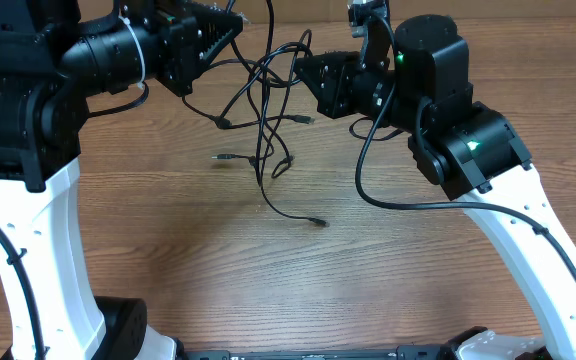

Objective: Untangle cables

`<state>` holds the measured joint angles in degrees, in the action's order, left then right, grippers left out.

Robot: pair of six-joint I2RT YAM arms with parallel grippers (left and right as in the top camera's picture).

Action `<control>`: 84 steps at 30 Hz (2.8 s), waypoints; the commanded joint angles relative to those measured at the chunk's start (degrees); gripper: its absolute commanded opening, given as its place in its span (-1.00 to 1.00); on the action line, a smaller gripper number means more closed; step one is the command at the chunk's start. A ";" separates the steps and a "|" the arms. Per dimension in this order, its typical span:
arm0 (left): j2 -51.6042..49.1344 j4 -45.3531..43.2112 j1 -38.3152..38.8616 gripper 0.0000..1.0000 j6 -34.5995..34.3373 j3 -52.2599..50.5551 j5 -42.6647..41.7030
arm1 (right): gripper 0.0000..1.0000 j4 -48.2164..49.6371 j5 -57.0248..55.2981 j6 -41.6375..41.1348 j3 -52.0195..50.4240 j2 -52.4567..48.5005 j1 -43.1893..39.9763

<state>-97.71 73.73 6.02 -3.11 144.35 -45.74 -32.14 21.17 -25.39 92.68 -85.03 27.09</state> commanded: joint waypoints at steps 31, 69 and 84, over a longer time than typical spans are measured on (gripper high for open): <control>2.19 1.62 -1.29 -0.92 -0.85 0.28 2.19 | -0.92 -14.80 11.93 12.44 1.07 17.53 -27.21; 0.11 -1.92 21.53 1.00 -1.20 -1.25 33.68 | 0.89 -20.94 0.79 27.80 1.03 3.74 -13.31; 7.10 4.79 20.57 0.99 -0.55 -1.25 44.92 | 0.76 -20.57 0.76 54.01 1.03 -26.21 -6.51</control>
<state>-92.01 77.76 26.87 -3.49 142.89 -3.44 -53.63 21.61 26.24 92.68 -107.68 20.40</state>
